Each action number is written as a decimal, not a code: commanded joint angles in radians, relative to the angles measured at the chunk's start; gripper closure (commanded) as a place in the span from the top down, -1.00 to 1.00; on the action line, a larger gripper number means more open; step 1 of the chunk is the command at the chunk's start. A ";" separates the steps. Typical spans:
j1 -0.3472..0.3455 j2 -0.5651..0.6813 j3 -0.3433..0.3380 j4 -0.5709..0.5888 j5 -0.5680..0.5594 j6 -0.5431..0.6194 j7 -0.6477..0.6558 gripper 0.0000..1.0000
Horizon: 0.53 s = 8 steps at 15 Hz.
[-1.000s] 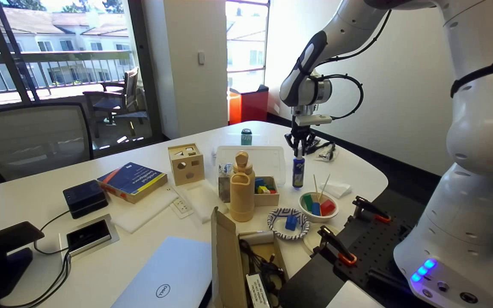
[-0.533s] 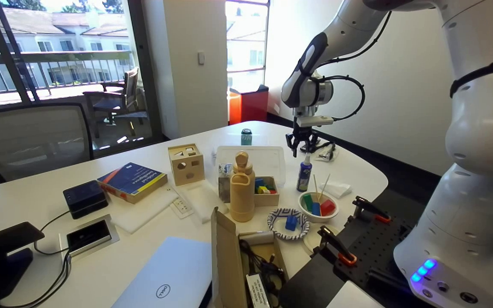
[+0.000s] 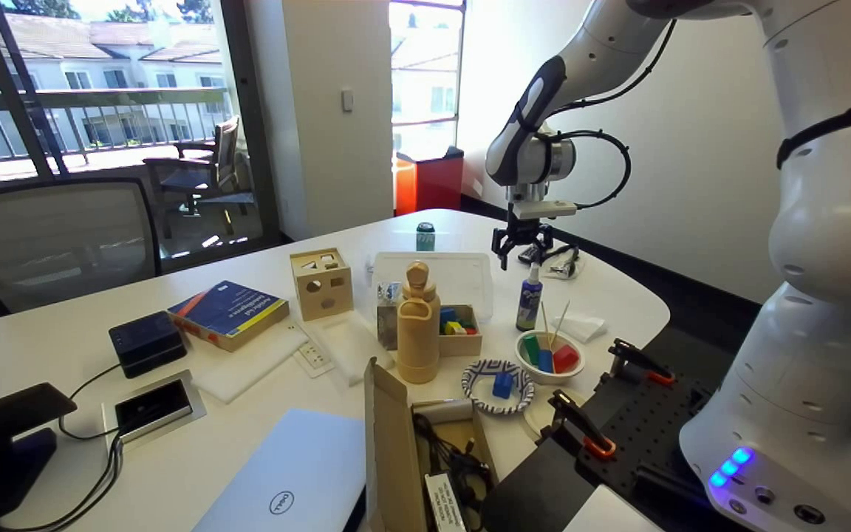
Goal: Uncover the yellow and blue bottle
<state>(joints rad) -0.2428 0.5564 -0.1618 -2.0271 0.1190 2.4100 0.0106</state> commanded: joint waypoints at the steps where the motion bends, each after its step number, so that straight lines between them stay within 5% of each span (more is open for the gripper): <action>1: 0.013 -0.026 -0.016 -0.009 -0.014 -0.060 0.043 1.00; 6: 0.009 -0.030 -0.023 -0.017 -0.009 -0.079 0.062 1.00; 7: 0.010 -0.030 -0.025 -0.019 -0.010 -0.079 0.066 0.93; 8: 0.010 -0.029 -0.027 -0.018 -0.010 -0.077 0.067 0.64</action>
<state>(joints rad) -0.2399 0.5562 -0.1769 -2.0287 0.1188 2.3625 0.0458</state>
